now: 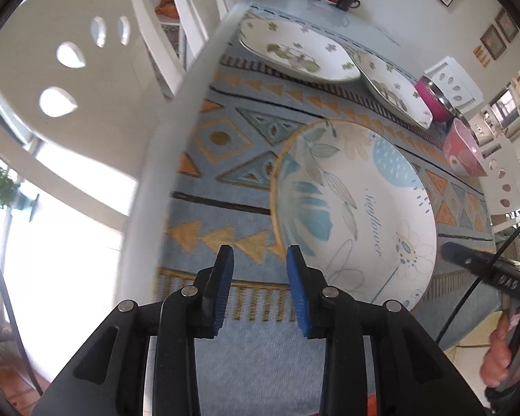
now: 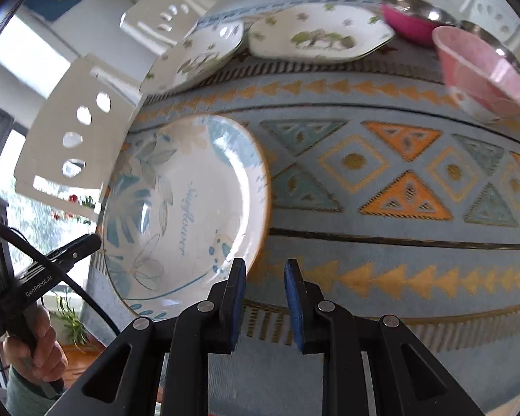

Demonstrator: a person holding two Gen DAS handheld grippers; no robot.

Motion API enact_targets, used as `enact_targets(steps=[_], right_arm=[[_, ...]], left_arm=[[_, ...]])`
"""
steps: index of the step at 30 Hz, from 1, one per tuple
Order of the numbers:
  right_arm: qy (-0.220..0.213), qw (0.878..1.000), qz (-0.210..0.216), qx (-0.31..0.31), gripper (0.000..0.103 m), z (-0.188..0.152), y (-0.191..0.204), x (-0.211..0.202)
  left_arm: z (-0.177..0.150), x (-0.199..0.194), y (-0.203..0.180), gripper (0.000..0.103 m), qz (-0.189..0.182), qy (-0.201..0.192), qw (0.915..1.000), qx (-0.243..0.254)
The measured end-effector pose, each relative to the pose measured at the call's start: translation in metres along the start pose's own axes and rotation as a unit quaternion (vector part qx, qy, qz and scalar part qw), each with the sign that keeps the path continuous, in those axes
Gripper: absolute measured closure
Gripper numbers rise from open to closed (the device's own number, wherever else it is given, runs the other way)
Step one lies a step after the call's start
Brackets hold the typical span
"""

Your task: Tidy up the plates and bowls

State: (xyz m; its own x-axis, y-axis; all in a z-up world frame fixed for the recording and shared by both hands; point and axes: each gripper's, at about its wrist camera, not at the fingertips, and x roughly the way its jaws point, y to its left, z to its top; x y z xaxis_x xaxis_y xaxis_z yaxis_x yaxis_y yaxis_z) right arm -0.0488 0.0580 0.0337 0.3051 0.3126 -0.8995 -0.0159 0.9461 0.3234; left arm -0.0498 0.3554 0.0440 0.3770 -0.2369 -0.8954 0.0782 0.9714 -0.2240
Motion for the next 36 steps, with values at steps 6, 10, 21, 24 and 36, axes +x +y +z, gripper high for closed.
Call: enact_targets(steps=[6, 10, 21, 24, 36], right_arm=[[-0.041, 0.999, 0.005, 0.023, 0.081, 0.021, -0.007, -0.043], [-0.086, 0.996, 0.002, 0.028, 0.081, 0.040, -0.006, -0.072], [-0.102, 0.994, 0.031, 0.039, 0.079, 0.084, -0.016, -0.084], [-0.077, 0.995, 0.057, 0.038, 0.078, 0.095, -0.017, -0.067], [-0.030, 0.991, 0.132, 0.008, 0.077, 0.136, 0.005, -0.023]], left_arm=[[0.023, -0.032, 0.000, 0.074, 0.000, -0.040, 0.9992, 0.006], [0.049, -0.047, -0.019, 0.074, -0.009, -0.068, 0.9971, 0.032], [0.122, -0.042, -0.071, 0.072, -0.033, -0.080, 0.9951, 0.048], [0.131, -0.032, -0.075, 0.072, -0.042, -0.053, 0.9965, 0.049], [0.155, 0.002, -0.048, 0.072, -0.044, 0.010, 0.9989, -0.010]])
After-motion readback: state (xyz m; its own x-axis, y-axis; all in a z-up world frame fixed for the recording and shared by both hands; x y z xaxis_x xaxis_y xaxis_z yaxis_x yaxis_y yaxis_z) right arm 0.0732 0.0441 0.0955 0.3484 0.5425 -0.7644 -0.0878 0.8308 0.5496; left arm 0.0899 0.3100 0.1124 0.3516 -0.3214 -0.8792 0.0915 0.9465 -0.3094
